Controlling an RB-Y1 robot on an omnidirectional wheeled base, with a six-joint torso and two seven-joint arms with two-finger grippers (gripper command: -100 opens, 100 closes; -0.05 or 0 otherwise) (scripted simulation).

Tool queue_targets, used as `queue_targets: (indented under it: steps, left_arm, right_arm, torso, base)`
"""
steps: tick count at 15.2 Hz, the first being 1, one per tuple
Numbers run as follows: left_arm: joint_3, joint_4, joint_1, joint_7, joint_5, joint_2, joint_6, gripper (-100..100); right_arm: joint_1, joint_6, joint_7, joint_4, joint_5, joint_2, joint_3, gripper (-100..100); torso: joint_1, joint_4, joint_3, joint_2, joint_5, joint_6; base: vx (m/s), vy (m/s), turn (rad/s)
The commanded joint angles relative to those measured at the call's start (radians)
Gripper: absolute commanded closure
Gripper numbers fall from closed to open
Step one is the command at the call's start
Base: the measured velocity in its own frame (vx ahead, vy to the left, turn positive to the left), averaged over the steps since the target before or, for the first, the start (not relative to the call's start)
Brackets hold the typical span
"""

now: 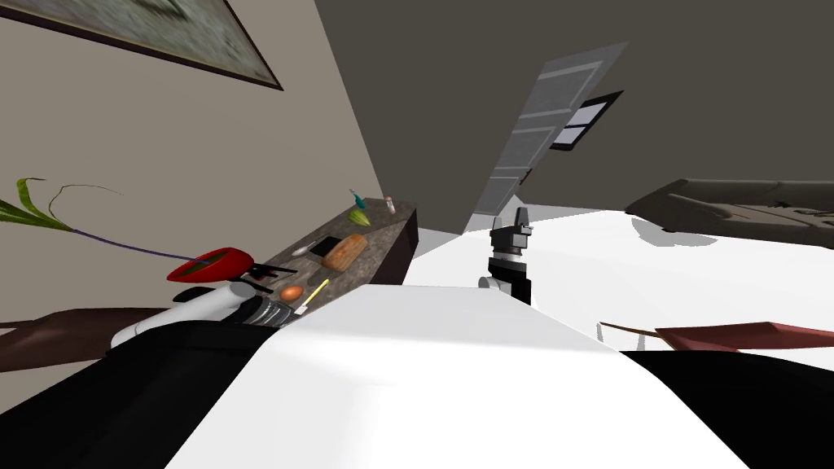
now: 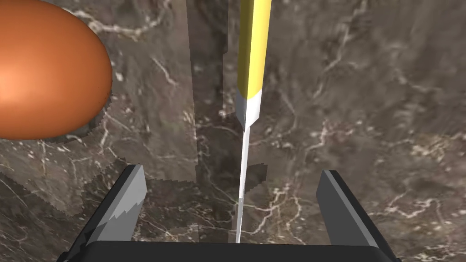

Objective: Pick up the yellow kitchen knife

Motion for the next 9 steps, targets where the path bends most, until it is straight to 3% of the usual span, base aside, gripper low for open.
queue_targets:
  steps: [1, 7, 9]
  left_arm:
    - [0.009, 0.011, -0.005, -0.001, 0.006, 0.002, 0.047, -100]
    - [0.022, 0.023, -0.012, -0.004, 0.014, 0.005, 0.147, -100]
    - [0.023, 0.022, -0.010, -0.005, 0.015, 0.005, 0.133, -100]
  right_arm:
    - [0.000, 0.000, 0.000, 0.000, 0.000, 0.000, 0.000, 0]
    - [0.000, 0.000, 0.000, 0.000, 0.000, 0.000, 0.000, 0]
    - [0.000, 0.000, 0.000, 0.000, 0.000, 0.000, 0.000, 0]
  torso:
    - [0.000, 0.000, 0.000, 0.000, 0.000, 0.000]
    - [0.000, 0.000, -0.001, -0.001, 0.000, 0.000]
    - [-0.001, 0.000, 0.000, -0.001, 0.000, 0.000]
  base:
    - [0.007, 0.058, -0.076]
    - [0.013, 0.048, -0.040]
    - [0.007, 0.029, -0.014]
